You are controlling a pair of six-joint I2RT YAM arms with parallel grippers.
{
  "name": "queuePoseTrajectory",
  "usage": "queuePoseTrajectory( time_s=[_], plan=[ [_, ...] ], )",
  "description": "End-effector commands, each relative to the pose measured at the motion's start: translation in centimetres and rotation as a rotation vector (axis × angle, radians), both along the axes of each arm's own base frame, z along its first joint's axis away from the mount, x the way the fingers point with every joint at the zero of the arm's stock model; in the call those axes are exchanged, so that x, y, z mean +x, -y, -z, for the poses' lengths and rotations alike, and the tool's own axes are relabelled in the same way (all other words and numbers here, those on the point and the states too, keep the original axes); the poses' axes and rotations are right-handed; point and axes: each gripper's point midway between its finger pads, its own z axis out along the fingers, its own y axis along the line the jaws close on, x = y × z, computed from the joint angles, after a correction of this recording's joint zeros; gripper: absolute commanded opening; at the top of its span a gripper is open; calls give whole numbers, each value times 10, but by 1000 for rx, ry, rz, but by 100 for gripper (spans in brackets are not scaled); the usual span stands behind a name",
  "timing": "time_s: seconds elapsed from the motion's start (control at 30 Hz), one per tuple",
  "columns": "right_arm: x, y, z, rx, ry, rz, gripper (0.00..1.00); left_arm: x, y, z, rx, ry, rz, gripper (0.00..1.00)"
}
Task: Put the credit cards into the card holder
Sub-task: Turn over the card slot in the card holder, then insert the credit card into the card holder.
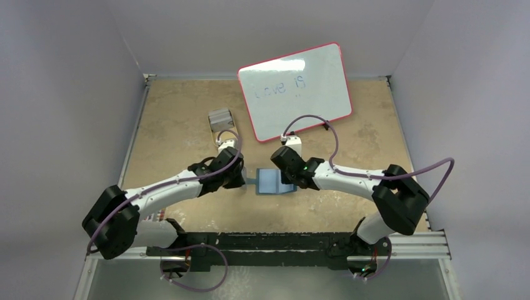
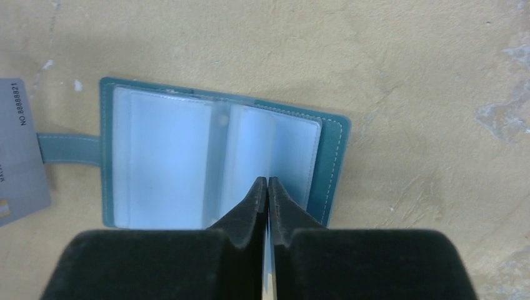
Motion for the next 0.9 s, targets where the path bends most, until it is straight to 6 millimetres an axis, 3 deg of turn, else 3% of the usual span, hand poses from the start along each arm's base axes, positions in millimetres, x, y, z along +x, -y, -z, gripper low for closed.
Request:
queuePoseTrajectory(
  time_s=[0.0, 0.2, 0.27, 0.5, 0.7, 0.87],
  plan=[
    [4, -12, -12, 103, 31, -13, 1, 10, 14, -48, -104, 85, 18, 0],
    [2, -17, -8, 134, 11, -15, 0, 6, 57, -87, -360, 126, 121, 0],
    [1, -17, -7, 140, 10, -15, 0, 3, 71, -91, -433, 123, 157, 0],
    [8, 7, -11, 94, 24, 40, 14, 0, 98, -77, -538, 72, 226, 0],
    [13, 24, -10, 110, 26, 62, 16, 4, 99, -43, -473, 33, 230, 0],
    [10, 29, -6, 105, 18, 69, 21, 5, 106, -40, -503, 23, 235, 0]
  ],
)
